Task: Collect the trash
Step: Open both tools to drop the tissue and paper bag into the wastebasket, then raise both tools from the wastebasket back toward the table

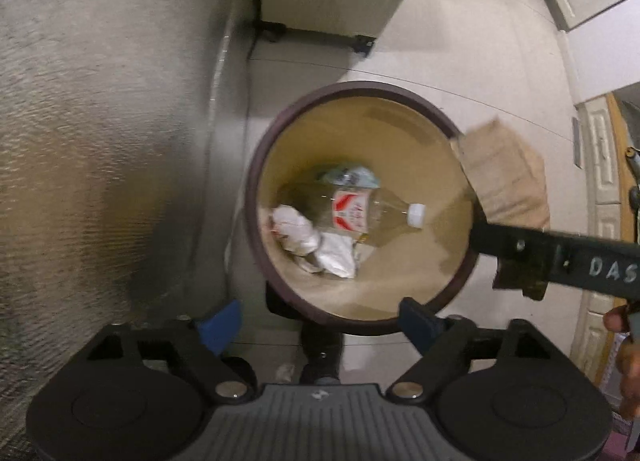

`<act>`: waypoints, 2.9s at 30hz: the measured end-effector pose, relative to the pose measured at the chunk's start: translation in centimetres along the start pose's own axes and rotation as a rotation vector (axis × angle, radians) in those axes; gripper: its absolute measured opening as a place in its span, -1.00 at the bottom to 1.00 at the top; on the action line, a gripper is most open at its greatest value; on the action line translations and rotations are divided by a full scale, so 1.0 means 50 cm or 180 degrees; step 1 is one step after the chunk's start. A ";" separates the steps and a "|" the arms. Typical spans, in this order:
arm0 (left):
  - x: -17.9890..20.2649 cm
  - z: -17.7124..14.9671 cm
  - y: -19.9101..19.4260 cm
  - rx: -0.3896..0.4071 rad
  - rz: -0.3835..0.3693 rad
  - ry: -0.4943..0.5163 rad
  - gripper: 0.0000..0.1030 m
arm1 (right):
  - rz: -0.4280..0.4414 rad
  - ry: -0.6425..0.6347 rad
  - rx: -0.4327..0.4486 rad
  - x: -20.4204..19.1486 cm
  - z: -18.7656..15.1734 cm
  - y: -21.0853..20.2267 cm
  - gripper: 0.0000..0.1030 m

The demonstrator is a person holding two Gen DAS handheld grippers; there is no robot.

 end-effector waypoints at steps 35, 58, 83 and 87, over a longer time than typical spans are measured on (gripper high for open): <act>0.021 -0.002 -0.077 0.0322 0.0078 0.0188 1.00 | -0.0052 -0.0121 0.0296 0.037 -0.052 -0.117 1.00; 0.031 -0.094 -0.252 0.0978 0.0010 0.0407 1.00 | -0.0243 -0.0084 0.0944 0.008 -0.139 -0.301 1.00; -0.118 -0.252 -0.521 0.1898 -0.0177 0.0450 1.00 | -0.0398 -0.0312 0.1749 -0.195 -0.282 -0.495 1.00; -0.159 -0.271 -0.573 0.2072 -0.0190 0.0379 1.00 | -0.0343 -0.0420 0.1870 -0.256 -0.293 -0.514 1.00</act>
Point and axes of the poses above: each gripper's, at about its wrist camera, not at the fingertips, and y roughly the way its jaws point, x to its right, z to its top, the point moved 10 cm from there along y, roughly the way its jaws point, and after that the axes turned 2 degrees about y, right-handed, at the moved point
